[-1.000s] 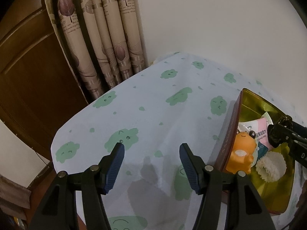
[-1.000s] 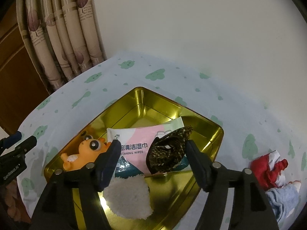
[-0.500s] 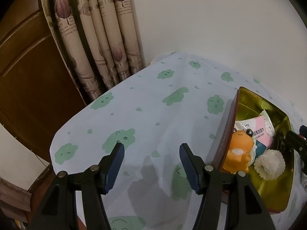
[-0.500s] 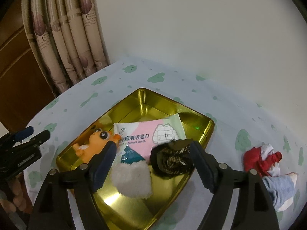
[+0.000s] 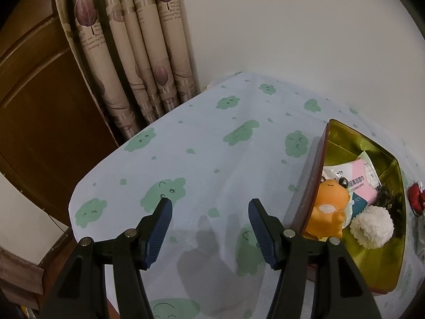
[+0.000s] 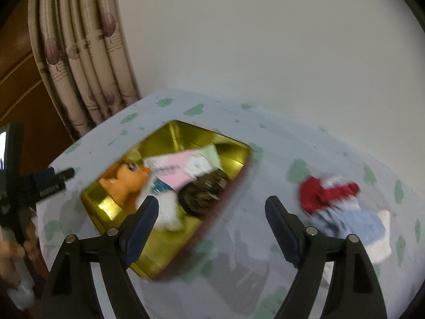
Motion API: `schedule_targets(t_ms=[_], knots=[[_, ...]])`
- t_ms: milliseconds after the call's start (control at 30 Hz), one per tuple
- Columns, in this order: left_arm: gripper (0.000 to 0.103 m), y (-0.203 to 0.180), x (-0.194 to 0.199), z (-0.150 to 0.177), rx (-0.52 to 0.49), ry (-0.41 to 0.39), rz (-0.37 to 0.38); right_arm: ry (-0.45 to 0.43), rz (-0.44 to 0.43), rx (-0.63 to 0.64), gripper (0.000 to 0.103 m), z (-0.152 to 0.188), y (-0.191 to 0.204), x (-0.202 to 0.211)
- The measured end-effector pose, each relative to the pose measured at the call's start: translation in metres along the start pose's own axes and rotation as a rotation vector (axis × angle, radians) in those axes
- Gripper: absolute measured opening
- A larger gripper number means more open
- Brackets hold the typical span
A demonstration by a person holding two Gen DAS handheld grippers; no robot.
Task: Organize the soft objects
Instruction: 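Grasp the small white pompom with the right tool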
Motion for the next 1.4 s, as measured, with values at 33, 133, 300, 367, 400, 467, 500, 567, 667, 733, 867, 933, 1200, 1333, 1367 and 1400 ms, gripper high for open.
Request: schedule_targets(t_ms=[33,133,300,367,400,467,500,567,667,733,867,933,1200,1333,1367,1400], knots=[[0.061,0.0,0.001,0.0,-0.001,-0.001,-0.001,0.002,0.012,-0.003,0.08,0.004,-0.007,0.004],[0.061,-0.001,0.001,0.0,-0.005,-0.002,-0.004,0.005,0.067,-0.019,0.08,0.023,-0.036,0.021],[0.061,-0.003,0.003,0.001,-0.011,-0.008,-0.006,0.02,0.151,-0.103,0.081,0.061,-0.095,0.052],[0.061,-0.004,0.004,0.002,-0.016,-0.007,-0.005,0.029,0.181,-0.14,0.081,0.079,-0.115,0.061],[0.061,-0.005,0.005,0.003,-0.018,-0.008,-0.005,0.036,0.195,-0.159,0.082,0.089,-0.125,0.065],[0.061,-0.006,0.006,0.004,-0.022,-0.011,-0.008,0.049,0.213,-0.191,0.082,0.105,-0.14,0.069],[0.061,-0.006,0.008,0.004,-0.024,-0.014,-0.009,0.059,0.218,-0.212,0.082,0.117,-0.147,0.072],[0.061,-0.007,0.009,0.005,-0.029,-0.02,-0.011,0.072,0.221,-0.24,0.082,0.132,-0.154,0.073],[0.061,-0.009,0.012,0.005,-0.043,-0.03,-0.016,0.088,0.217,-0.267,0.082,0.147,-0.161,0.07],[0.061,-0.011,0.014,0.006,-0.05,-0.037,-0.017,0.095,0.211,-0.272,0.082,0.153,-0.161,0.069],[0.061,-0.013,0.017,0.006,-0.054,-0.046,-0.004,0.101,0.209,-0.254,0.078,0.153,-0.158,0.061],[0.061,-0.016,0.019,0.007,-0.061,-0.047,0.008,0.112,0.197,-0.249,0.07,0.153,-0.156,0.057],[0.061,-0.059,0.045,0.013,-0.188,-0.096,0.073,0.13,0.187,-0.234,0.045,0.156,-0.16,0.044],[0.061,-0.101,0.063,0.024,-0.298,-0.102,0.148,0.126,0.171,-0.228,0.035,0.156,-0.162,0.042],[0.061,-0.117,0.071,0.028,-0.335,-0.113,0.173,0.122,0.167,-0.226,0.033,0.155,-0.163,0.042],[0.061,-0.126,0.074,0.03,-0.354,-0.117,0.189,0.116,0.167,-0.224,0.032,0.155,-0.163,0.043]])
Point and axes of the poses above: each gripper's, at about its wrist camera, not at the fingertips, and x roughly against the way its jaws point, y to its left, z to its underside, the point moved 6 cm from there along -x, roughly the way its jaws point, and after that the axes turned 1 degree about -x, right-handed, at the moved point
